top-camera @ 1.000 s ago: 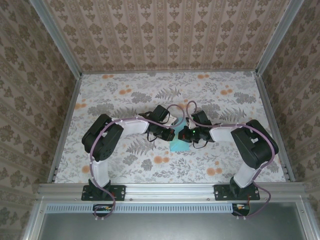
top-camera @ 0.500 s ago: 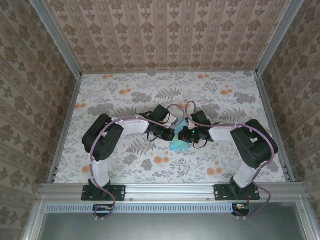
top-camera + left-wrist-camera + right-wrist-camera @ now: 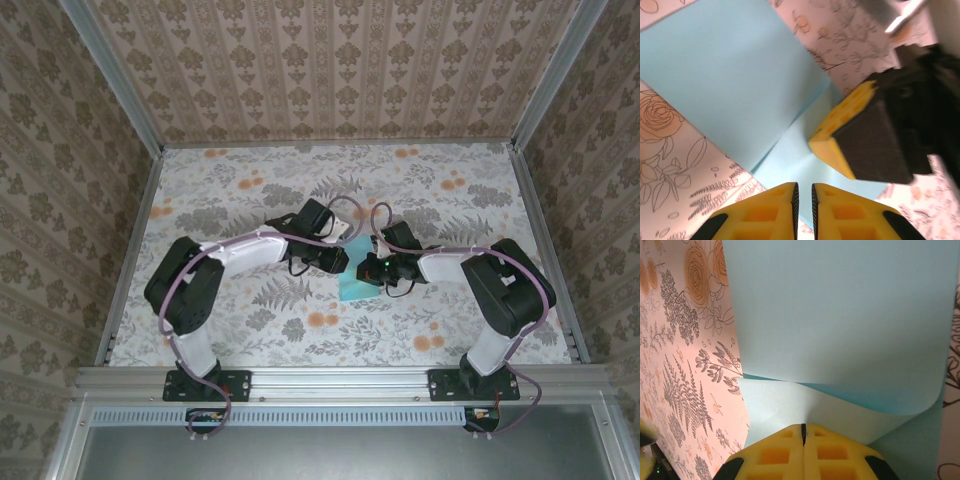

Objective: Fold a paper plane with a square sheet of paper (fold left side to right side)
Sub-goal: Fold the triangle a second time at the center of the table.

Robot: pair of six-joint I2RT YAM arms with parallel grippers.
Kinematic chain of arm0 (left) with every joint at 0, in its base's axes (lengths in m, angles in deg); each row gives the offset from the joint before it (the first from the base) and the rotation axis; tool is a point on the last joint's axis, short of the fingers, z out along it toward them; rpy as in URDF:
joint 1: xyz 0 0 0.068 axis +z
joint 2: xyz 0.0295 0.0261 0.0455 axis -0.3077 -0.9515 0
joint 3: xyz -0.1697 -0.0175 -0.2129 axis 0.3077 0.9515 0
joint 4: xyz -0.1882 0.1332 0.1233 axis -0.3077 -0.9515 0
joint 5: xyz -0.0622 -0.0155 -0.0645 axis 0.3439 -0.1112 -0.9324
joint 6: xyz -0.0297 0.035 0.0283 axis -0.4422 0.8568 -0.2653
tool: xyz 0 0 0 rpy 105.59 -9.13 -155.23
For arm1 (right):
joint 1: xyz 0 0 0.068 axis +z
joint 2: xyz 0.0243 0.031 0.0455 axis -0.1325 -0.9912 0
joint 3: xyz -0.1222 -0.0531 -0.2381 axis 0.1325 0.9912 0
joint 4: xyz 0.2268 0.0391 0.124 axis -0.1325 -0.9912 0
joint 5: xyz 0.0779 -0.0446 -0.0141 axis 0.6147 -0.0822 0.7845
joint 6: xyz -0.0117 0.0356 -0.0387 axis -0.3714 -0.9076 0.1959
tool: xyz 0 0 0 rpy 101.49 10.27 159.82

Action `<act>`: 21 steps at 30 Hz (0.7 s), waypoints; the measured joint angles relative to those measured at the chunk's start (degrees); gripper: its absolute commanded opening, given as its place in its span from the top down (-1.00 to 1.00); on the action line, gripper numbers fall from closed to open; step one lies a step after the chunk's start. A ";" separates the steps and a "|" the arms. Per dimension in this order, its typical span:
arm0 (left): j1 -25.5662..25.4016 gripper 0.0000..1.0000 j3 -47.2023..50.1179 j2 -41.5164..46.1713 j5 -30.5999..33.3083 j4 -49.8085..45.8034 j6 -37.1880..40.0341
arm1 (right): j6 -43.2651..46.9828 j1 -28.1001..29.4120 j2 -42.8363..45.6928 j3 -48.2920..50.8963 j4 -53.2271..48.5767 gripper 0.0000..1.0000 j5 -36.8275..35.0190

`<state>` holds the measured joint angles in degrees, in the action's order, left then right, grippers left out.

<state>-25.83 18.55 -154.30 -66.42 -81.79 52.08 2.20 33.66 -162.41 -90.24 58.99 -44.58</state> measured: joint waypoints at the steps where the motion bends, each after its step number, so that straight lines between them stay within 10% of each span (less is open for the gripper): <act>1: 0.04 0.67 0.57 1.05 -1.03 0.28 -0.46 | 0.00 0.00 0.00 0.00 0.00 0.97 0.00; 21: -2.84 0.67 7.02 -5.05 -16.83 9.40 -10.58 | 0.04 0.00 0.00 0.00 -0.04 0.97 0.00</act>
<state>-28.67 25.57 -159.34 -83.25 -72.39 41.50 2.25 33.66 -162.41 -90.24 58.94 -44.58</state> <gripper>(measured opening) 0.163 0.051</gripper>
